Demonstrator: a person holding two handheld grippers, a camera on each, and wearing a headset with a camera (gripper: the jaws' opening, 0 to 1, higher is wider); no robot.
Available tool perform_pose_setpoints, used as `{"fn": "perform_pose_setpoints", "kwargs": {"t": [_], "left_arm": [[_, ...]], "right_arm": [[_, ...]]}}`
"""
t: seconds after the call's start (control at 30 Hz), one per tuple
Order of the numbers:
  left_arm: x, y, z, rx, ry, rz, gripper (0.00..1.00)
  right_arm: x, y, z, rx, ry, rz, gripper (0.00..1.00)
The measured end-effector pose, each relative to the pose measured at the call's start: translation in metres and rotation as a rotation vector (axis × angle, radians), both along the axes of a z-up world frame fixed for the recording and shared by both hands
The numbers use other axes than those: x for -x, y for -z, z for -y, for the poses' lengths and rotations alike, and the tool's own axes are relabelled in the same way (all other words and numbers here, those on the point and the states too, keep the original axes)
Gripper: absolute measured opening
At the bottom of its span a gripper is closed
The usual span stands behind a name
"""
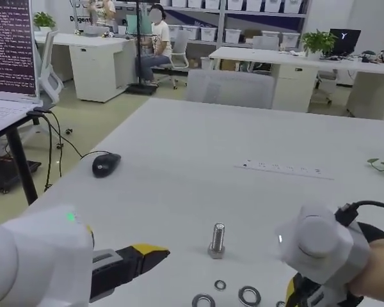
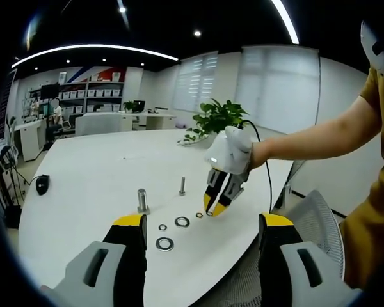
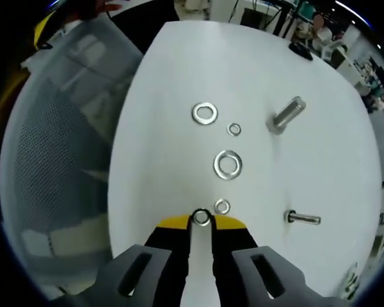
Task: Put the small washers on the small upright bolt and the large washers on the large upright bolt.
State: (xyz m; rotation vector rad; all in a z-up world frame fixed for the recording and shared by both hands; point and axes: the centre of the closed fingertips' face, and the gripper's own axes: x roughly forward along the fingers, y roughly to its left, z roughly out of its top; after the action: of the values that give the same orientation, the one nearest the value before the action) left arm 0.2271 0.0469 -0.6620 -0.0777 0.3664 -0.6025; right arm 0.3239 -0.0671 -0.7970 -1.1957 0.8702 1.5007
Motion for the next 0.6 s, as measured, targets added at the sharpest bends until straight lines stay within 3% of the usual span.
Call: {"fn": "perform_pose_setpoints", "kwargs": {"t": [0.3,0.6], "left_arm": [[0.000,0.002,0.002,0.001,0.004,-0.003,0.70],[0.000,0.005,0.005,-0.005,0.014,-0.014,0.70]], "right_arm": [[-0.025,-0.015,0.015,0.002,0.043,0.035,0.12],[-0.057,-0.034,0.016,-0.023,0.084,0.064,0.12]]}}
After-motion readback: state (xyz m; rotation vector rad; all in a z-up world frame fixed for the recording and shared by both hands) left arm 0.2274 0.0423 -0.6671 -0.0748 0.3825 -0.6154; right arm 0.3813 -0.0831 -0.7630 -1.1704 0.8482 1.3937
